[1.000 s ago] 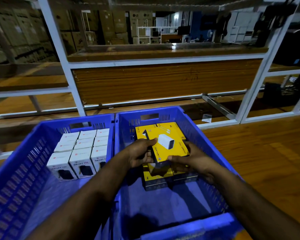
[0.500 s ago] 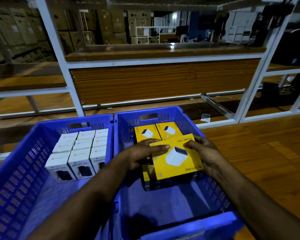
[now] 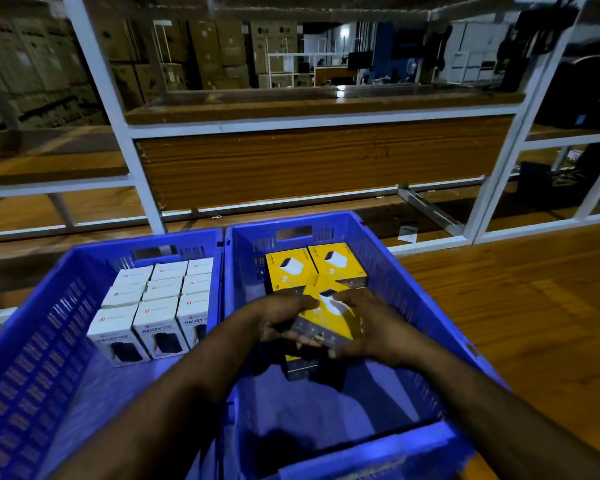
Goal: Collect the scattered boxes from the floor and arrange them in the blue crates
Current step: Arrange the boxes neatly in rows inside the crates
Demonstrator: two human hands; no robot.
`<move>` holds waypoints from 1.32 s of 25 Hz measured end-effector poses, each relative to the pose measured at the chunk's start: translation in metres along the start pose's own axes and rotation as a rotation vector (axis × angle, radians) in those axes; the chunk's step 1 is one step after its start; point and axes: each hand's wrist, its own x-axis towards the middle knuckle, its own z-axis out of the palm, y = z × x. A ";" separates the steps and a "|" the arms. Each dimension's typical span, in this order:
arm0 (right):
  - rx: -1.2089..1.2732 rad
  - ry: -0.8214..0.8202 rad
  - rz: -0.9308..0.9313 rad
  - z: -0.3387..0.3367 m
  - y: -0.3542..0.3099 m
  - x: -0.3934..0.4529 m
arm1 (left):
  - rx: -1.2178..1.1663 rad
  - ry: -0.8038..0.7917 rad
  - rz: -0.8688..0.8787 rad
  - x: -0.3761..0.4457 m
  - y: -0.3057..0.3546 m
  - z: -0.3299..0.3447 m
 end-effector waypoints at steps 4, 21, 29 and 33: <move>-0.289 -0.052 -0.095 0.010 -0.008 0.003 | 0.005 -0.098 -0.001 -0.001 0.002 0.005; -0.755 -0.196 0.104 0.020 0.009 0.027 | 0.453 0.087 0.029 0.008 -0.009 -0.005; -0.749 -0.199 0.003 0.020 0.041 0.046 | 0.320 0.284 0.080 0.033 -0.012 -0.012; -0.580 -0.299 0.028 0.021 0.052 0.049 | 0.522 0.550 0.127 0.039 -0.003 -0.019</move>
